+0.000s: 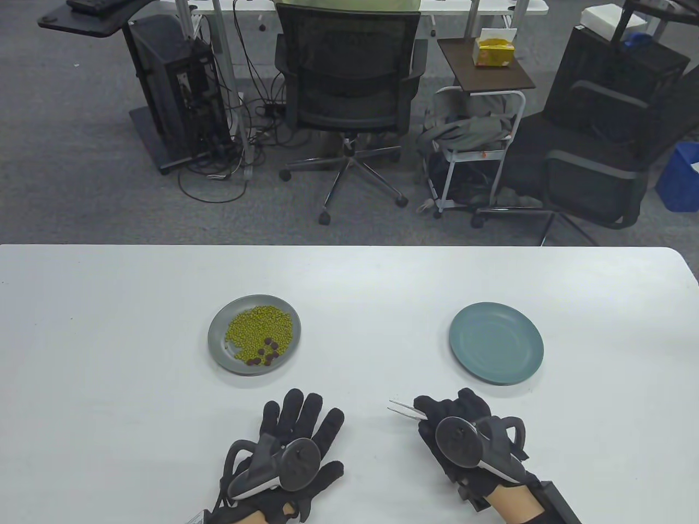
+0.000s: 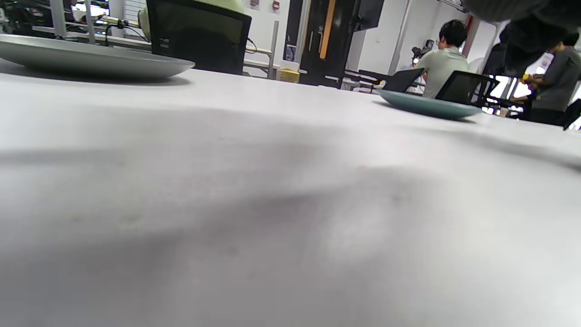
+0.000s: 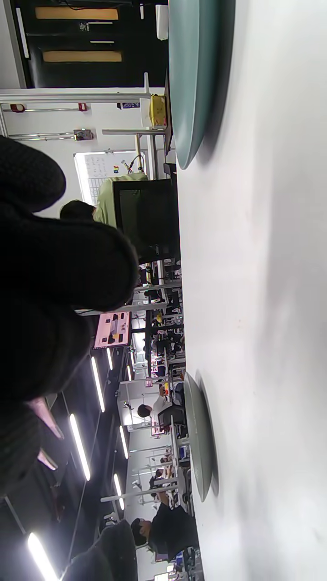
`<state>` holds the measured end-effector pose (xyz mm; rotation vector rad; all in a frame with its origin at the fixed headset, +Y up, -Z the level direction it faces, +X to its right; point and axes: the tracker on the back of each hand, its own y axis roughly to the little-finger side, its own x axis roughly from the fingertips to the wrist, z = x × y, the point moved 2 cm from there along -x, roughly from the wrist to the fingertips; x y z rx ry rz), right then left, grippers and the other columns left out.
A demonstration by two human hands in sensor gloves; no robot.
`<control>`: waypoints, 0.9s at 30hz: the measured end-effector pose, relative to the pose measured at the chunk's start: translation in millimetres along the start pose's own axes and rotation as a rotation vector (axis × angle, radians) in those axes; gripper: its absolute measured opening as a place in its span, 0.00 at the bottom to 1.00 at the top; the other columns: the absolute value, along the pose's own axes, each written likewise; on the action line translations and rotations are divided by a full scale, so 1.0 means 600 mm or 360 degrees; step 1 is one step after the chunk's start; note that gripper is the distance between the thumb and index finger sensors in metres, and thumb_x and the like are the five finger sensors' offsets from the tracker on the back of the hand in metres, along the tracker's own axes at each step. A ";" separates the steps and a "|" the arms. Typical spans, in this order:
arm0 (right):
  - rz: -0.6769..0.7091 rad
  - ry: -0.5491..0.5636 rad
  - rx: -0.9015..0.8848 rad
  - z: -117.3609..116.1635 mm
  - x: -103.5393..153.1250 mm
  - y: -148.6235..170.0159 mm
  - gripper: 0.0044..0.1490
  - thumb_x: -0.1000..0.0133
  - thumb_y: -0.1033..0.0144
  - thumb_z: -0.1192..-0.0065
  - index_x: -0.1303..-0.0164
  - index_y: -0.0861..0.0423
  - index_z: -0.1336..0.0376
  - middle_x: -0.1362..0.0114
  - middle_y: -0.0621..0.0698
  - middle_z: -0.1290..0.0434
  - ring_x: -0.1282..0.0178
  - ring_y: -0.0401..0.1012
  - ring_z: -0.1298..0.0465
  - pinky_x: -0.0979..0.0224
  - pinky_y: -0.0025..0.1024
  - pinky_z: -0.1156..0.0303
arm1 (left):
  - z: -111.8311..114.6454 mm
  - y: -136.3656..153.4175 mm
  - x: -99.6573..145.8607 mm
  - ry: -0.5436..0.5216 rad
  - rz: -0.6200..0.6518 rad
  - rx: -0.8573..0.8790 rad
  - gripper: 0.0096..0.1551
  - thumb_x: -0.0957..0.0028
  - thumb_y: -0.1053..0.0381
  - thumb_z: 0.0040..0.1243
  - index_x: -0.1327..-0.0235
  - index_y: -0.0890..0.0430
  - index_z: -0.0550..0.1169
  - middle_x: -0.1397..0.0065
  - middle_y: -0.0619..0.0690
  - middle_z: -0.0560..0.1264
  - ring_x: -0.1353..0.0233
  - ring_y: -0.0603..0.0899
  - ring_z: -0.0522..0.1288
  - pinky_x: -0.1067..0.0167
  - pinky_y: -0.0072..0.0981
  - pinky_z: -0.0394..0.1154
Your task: Pick cranberries with tweezers into plate
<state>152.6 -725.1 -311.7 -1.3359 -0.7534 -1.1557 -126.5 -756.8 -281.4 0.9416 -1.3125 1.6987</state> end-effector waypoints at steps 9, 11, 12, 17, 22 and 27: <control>0.0059 0.0034 0.0002 0.018 0.006 -0.007 0.34 0.55 0.42 0.52 0.37 0.39 0.44 0.51 0.34 0.28 0.43 0.36 0.23 0.18 0.49 0.45 | -0.060 0.055 -0.056 0.0066 -0.0166 -0.0089 0.50 0.52 0.23 0.48 0.25 0.31 0.39 0.16 0.44 0.40 0.15 0.63 0.35 0.26 0.65 0.31; 0.0059 0.0046 0.0001 0.022 0.008 -0.007 0.34 0.55 0.42 0.52 0.37 0.39 0.44 0.51 0.34 0.28 0.43 0.36 0.23 0.18 0.49 0.45 | -0.084 0.096 -0.083 0.0072 -0.0261 -0.0072 0.49 0.52 0.23 0.48 0.25 0.31 0.40 0.16 0.44 0.41 0.15 0.63 0.36 0.26 0.66 0.32; 0.0058 0.0050 0.0002 0.024 0.008 -0.006 0.34 0.55 0.42 0.52 0.37 0.39 0.44 0.51 0.34 0.28 0.43 0.36 0.23 0.18 0.49 0.45 | -0.096 0.120 -0.099 0.0068 -0.0315 -0.0033 0.49 0.52 0.23 0.48 0.25 0.31 0.40 0.16 0.44 0.42 0.15 0.63 0.36 0.26 0.66 0.32; 0.0058 0.0073 -0.0003 0.031 0.010 -0.006 0.34 0.55 0.42 0.52 0.36 0.39 0.44 0.51 0.34 0.27 0.43 0.37 0.23 0.18 0.49 0.45 | -0.134 0.237 -0.170 0.0113 -0.0631 0.0036 0.49 0.53 0.23 0.48 0.26 0.30 0.40 0.16 0.43 0.41 0.15 0.62 0.35 0.25 0.65 0.31; 0.0055 0.0064 0.0011 0.029 0.009 -0.005 0.34 0.55 0.42 0.51 0.36 0.39 0.44 0.51 0.34 0.27 0.43 0.37 0.23 0.18 0.49 0.45 | -0.123 0.345 -0.218 0.0181 -0.0917 0.0304 0.49 0.54 0.23 0.48 0.27 0.28 0.38 0.16 0.41 0.40 0.15 0.60 0.34 0.25 0.64 0.30; 0.0051 0.0050 0.0022 0.027 0.006 -0.003 0.34 0.55 0.42 0.51 0.36 0.39 0.44 0.51 0.34 0.27 0.42 0.37 0.23 0.18 0.49 0.45 | -0.100 0.393 -0.233 0.0183 -0.1038 0.0323 0.49 0.54 0.23 0.48 0.27 0.28 0.40 0.16 0.41 0.44 0.14 0.60 0.37 0.24 0.64 0.32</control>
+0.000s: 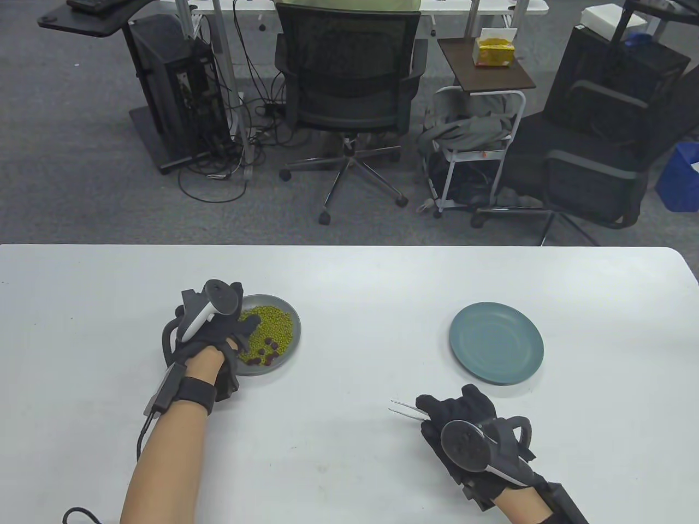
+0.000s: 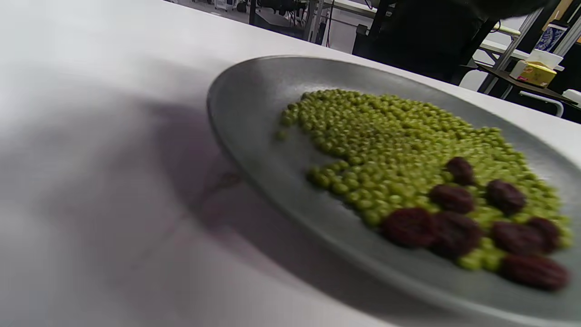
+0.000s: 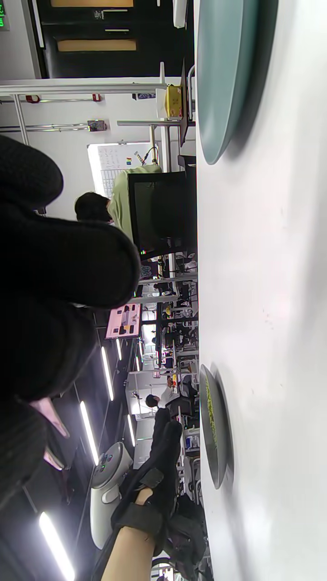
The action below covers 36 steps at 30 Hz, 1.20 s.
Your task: Pick cranberries with tweezers into plate
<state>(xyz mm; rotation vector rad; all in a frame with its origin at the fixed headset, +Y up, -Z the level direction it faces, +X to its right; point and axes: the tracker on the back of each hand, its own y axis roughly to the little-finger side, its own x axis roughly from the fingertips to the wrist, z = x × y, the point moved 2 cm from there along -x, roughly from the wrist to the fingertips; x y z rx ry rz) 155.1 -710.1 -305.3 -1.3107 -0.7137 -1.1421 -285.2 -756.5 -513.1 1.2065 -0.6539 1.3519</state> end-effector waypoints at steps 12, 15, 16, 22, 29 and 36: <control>-0.0009 -0.0026 -0.0003 -0.003 -0.002 0.000 0.35 0.55 0.42 0.52 0.36 0.39 0.44 0.50 0.34 0.27 0.43 0.36 0.23 0.18 0.49 0.45 | 0.036 0.074 -0.040 0.0066 -0.0301 0.0434 0.36 0.46 0.38 0.46 0.24 0.45 0.57 0.20 0.46 0.55 0.18 0.60 0.53 0.23 0.55 0.51; -0.0009 -0.0022 -0.0006 -0.003 -0.002 -0.001 0.35 0.55 0.42 0.51 0.35 0.39 0.45 0.50 0.34 0.27 0.43 0.37 0.23 0.18 0.48 0.45 | 0.039 0.075 -0.044 0.0014 -0.0342 0.0357 0.34 0.47 0.37 0.46 0.26 0.43 0.60 0.19 0.44 0.55 0.17 0.59 0.52 0.23 0.56 0.52; -0.0009 -0.0020 -0.0004 -0.003 -0.001 -0.001 0.35 0.55 0.42 0.51 0.35 0.39 0.45 0.50 0.34 0.27 0.43 0.37 0.23 0.18 0.49 0.45 | 0.043 0.077 -0.046 0.0029 -0.0372 0.0345 0.34 0.48 0.36 0.49 0.28 0.42 0.61 0.19 0.43 0.53 0.17 0.58 0.50 0.23 0.57 0.52; -0.0028 -0.0035 -0.0023 -0.007 -0.002 0.006 0.35 0.55 0.42 0.51 0.35 0.39 0.45 0.50 0.34 0.27 0.43 0.36 0.23 0.18 0.49 0.45 | 0.049 0.086 -0.039 0.0082 -0.0482 0.0537 0.27 0.50 0.40 0.56 0.38 0.43 0.67 0.20 0.42 0.47 0.18 0.58 0.44 0.23 0.56 0.46; -0.0053 -0.0068 -0.0028 -0.017 -0.005 0.020 0.35 0.55 0.44 0.50 0.36 0.39 0.44 0.50 0.34 0.27 0.43 0.37 0.23 0.18 0.49 0.45 | 0.027 0.103 0.012 -0.0005 -0.0582 0.0889 0.23 0.50 0.39 0.56 0.44 0.45 0.72 0.36 0.49 0.76 0.37 0.59 0.76 0.42 0.51 0.75; -0.0118 -0.0070 -0.0081 -0.019 -0.006 0.036 0.35 0.55 0.44 0.50 0.36 0.39 0.44 0.50 0.34 0.27 0.43 0.37 0.23 0.18 0.49 0.45 | 0.072 0.126 0.061 -0.0147 -0.0371 0.1474 0.26 0.49 0.40 0.49 0.42 0.49 0.64 0.48 0.49 0.80 0.55 0.57 0.92 0.62 0.41 0.91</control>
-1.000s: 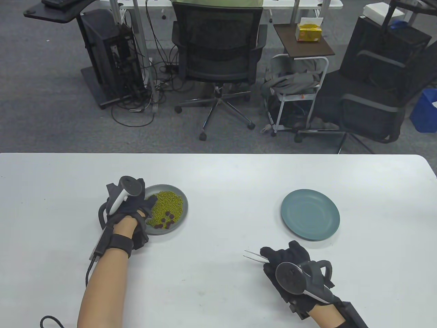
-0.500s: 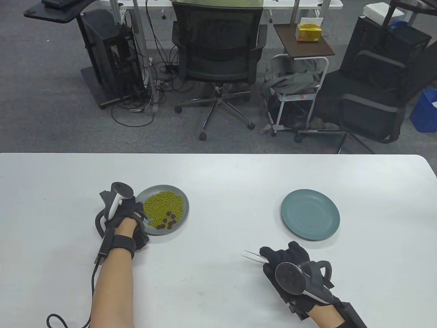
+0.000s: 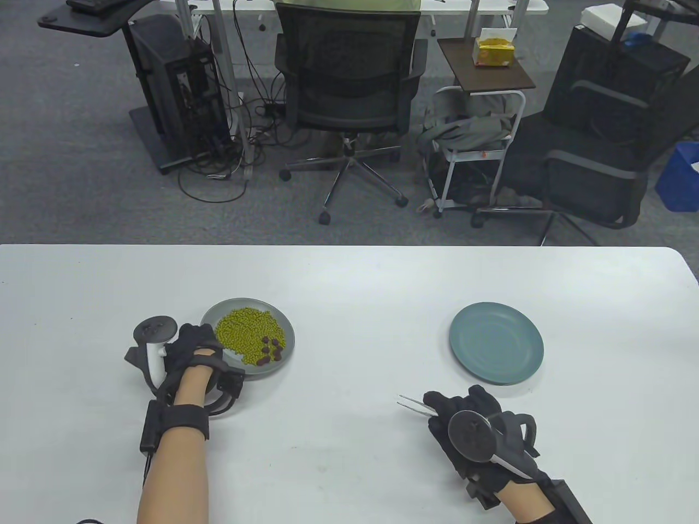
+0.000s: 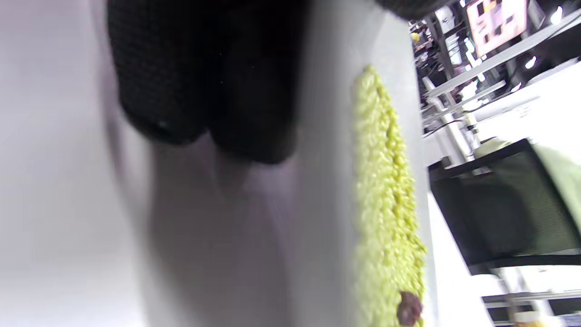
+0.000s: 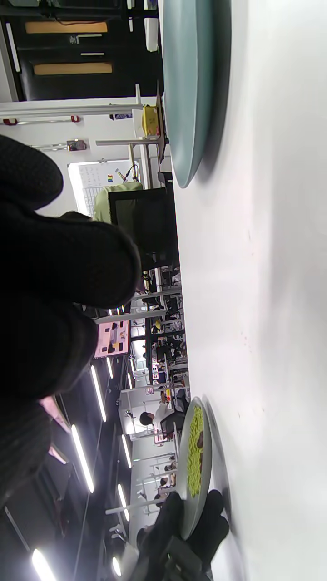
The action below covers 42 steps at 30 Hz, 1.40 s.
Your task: Pick cranberries with tweezers into plate
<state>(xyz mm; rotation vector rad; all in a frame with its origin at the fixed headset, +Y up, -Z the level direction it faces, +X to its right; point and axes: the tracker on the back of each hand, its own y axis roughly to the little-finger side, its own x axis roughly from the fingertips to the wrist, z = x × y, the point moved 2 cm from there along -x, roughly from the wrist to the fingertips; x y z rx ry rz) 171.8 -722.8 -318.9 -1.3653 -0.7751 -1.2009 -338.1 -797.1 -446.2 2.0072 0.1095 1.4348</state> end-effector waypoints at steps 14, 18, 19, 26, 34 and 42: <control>-0.0064 0.0142 -0.0037 0.011 -0.006 0.024 0.34 0.56 0.44 0.47 0.37 0.38 0.43 0.51 0.33 0.27 0.43 0.36 0.22 0.18 0.48 0.44 | 0.134 0.025 0.238 0.0889 0.0489 0.0693 0.34 0.44 0.40 0.46 0.29 0.51 0.55 0.35 0.50 0.71 0.59 0.57 0.89 0.65 0.41 0.86; 0.0023 0.0280 -0.0036 0.017 0.001 0.014 0.32 0.57 0.44 0.41 0.41 0.38 0.38 0.53 0.34 0.23 0.45 0.35 0.19 0.18 0.45 0.42 | 0.174 0.038 0.258 0.0990 0.0479 0.0709 0.34 0.44 0.41 0.46 0.29 0.52 0.55 0.34 0.52 0.71 0.61 0.58 0.88 0.66 0.42 0.84; 0.0032 0.0343 -0.0027 0.021 0.002 0.012 0.32 0.58 0.44 0.39 0.42 0.38 0.36 0.54 0.34 0.22 0.45 0.35 0.18 0.18 0.44 0.41 | 0.179 0.037 0.256 0.1016 0.0489 0.0699 0.34 0.44 0.40 0.46 0.29 0.52 0.55 0.34 0.52 0.70 0.60 0.59 0.88 0.66 0.42 0.84; 0.0143 0.0452 -0.0027 0.037 0.010 -0.008 0.30 0.61 0.42 0.32 0.47 0.36 0.30 0.58 0.33 0.19 0.47 0.34 0.17 0.19 0.43 0.39 | 0.197 0.048 0.249 0.1035 0.0516 0.0677 0.34 0.43 0.39 0.45 0.28 0.51 0.54 0.34 0.51 0.70 0.61 0.57 0.88 0.68 0.39 0.84; 0.0307 0.0414 0.0035 0.043 0.028 -0.055 0.29 0.61 0.40 0.33 0.49 0.38 0.29 0.61 0.34 0.20 0.50 0.35 0.18 0.19 0.44 0.39 | 0.209 0.053 0.252 0.1046 0.0573 0.0628 0.35 0.43 0.39 0.44 0.28 0.51 0.53 0.33 0.51 0.69 0.61 0.56 0.88 0.68 0.38 0.84; 0.0354 0.0324 0.0119 0.028 0.034 -0.078 0.30 0.61 0.39 0.33 0.49 0.38 0.29 0.62 0.33 0.20 0.51 0.34 0.17 0.20 0.44 0.38 | 0.212 0.053 0.257 0.1063 0.0576 0.0648 0.35 0.43 0.39 0.44 0.28 0.50 0.52 0.33 0.51 0.69 0.61 0.56 0.88 0.69 0.37 0.85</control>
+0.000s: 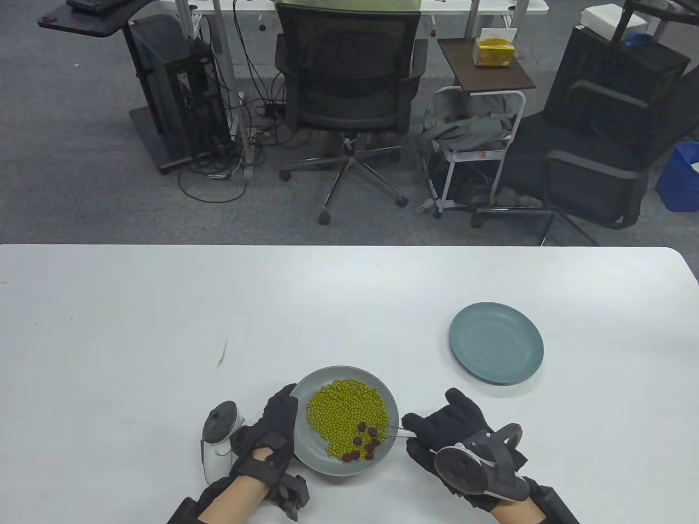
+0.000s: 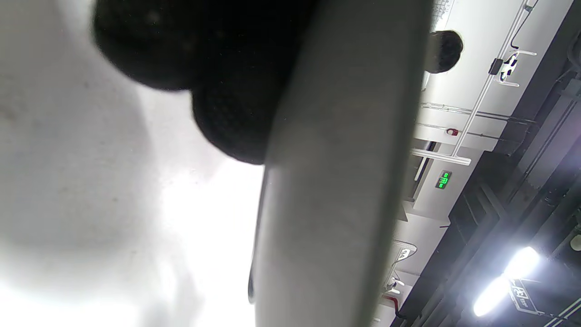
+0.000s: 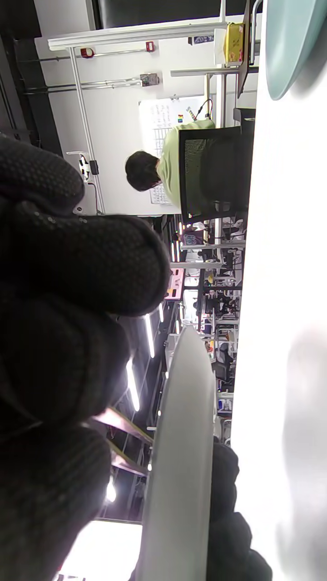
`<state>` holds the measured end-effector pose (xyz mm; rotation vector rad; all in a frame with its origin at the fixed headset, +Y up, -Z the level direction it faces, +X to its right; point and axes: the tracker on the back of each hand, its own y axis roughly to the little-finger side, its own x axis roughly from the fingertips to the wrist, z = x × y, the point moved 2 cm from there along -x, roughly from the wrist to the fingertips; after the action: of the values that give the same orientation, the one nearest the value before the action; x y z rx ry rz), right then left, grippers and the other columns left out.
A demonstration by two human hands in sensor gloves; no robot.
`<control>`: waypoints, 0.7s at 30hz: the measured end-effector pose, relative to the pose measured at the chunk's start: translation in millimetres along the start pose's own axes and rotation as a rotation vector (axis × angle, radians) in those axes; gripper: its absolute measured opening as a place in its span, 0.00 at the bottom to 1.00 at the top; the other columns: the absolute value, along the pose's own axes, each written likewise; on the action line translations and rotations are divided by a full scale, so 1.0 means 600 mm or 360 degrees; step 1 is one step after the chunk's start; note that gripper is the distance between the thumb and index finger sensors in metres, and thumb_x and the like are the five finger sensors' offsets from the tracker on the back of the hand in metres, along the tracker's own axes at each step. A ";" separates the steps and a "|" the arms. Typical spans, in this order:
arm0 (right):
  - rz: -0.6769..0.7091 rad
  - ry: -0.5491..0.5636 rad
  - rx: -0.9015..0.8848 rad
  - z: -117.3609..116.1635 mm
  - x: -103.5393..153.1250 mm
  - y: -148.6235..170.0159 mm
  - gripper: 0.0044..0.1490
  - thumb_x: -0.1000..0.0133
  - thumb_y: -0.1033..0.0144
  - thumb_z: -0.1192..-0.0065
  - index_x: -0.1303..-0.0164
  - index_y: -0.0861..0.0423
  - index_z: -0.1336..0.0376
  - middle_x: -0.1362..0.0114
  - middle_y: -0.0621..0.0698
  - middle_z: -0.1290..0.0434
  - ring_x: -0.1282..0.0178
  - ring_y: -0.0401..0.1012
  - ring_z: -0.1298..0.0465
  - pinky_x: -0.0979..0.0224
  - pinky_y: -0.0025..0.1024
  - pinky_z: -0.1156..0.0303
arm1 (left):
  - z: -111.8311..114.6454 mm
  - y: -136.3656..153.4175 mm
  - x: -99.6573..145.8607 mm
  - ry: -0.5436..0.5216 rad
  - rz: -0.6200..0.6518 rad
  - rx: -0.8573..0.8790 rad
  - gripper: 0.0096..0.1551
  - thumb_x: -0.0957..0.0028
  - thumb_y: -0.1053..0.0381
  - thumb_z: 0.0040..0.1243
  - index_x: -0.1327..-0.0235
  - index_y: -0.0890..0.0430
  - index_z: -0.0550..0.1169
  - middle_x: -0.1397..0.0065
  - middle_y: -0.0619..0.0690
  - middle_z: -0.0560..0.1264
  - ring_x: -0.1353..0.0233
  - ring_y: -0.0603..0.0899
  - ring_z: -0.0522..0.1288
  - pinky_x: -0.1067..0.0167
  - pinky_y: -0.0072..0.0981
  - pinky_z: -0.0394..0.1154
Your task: Pick cranberries with tweezers into plate
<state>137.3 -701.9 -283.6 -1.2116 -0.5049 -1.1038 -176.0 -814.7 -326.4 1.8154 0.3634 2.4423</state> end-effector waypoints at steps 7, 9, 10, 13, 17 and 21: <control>0.0003 -0.0053 0.0024 -0.008 0.000 -0.004 0.31 0.61 0.38 0.34 0.49 0.38 0.29 0.61 0.33 0.20 0.51 0.34 0.18 0.21 0.45 0.38 | 0.008 0.002 0.004 0.0022 0.0009 -0.0003 0.35 0.43 0.39 0.44 0.28 0.50 0.52 0.33 0.51 0.69 0.61 0.56 0.88 0.69 0.37 0.85; 0.0010 -0.0063 0.0036 -0.009 0.001 -0.007 0.31 0.61 0.38 0.34 0.49 0.38 0.29 0.62 0.33 0.20 0.51 0.34 0.18 0.21 0.45 0.38 | 0.008 0.003 0.005 0.0015 0.0015 -0.0025 0.35 0.43 0.39 0.44 0.28 0.50 0.52 0.33 0.51 0.69 0.60 0.56 0.88 0.69 0.37 0.85; 0.0014 -0.0063 0.0039 -0.009 0.001 -0.008 0.31 0.61 0.37 0.35 0.49 0.38 0.29 0.62 0.33 0.20 0.51 0.34 0.18 0.21 0.44 0.38 | 0.008 0.003 0.005 0.0012 0.0017 -0.0028 0.35 0.43 0.39 0.44 0.28 0.50 0.52 0.33 0.51 0.69 0.61 0.56 0.88 0.69 0.37 0.85; 0.0012 -0.0058 0.0038 -0.007 0.001 -0.009 0.31 0.61 0.37 0.35 0.49 0.38 0.29 0.62 0.33 0.20 0.51 0.34 0.18 0.21 0.45 0.38 | 0.007 0.003 0.005 0.0005 0.0023 -0.0026 0.35 0.43 0.38 0.44 0.28 0.50 0.52 0.33 0.51 0.69 0.60 0.56 0.88 0.69 0.37 0.85; 0.0004 -0.0054 0.0030 -0.005 0.002 -0.008 0.31 0.62 0.37 0.35 0.49 0.39 0.28 0.62 0.33 0.20 0.52 0.35 0.17 0.21 0.45 0.38 | 0.005 0.001 0.006 -0.0019 0.0046 -0.0035 0.35 0.43 0.38 0.44 0.28 0.50 0.52 0.33 0.51 0.69 0.60 0.56 0.88 0.68 0.37 0.85; -0.0002 -0.0040 0.0059 -0.002 0.002 -0.006 0.31 0.61 0.37 0.35 0.50 0.40 0.28 0.63 0.34 0.20 0.54 0.35 0.17 0.21 0.45 0.37 | 0.004 0.002 0.005 -0.0005 0.0044 -0.0003 0.35 0.43 0.38 0.44 0.28 0.50 0.52 0.32 0.51 0.69 0.60 0.56 0.88 0.68 0.37 0.85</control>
<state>134.6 -703.5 -281.4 -1.1940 -0.5430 -1.0770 -174.6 -815.1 -322.9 1.8355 0.3380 2.4567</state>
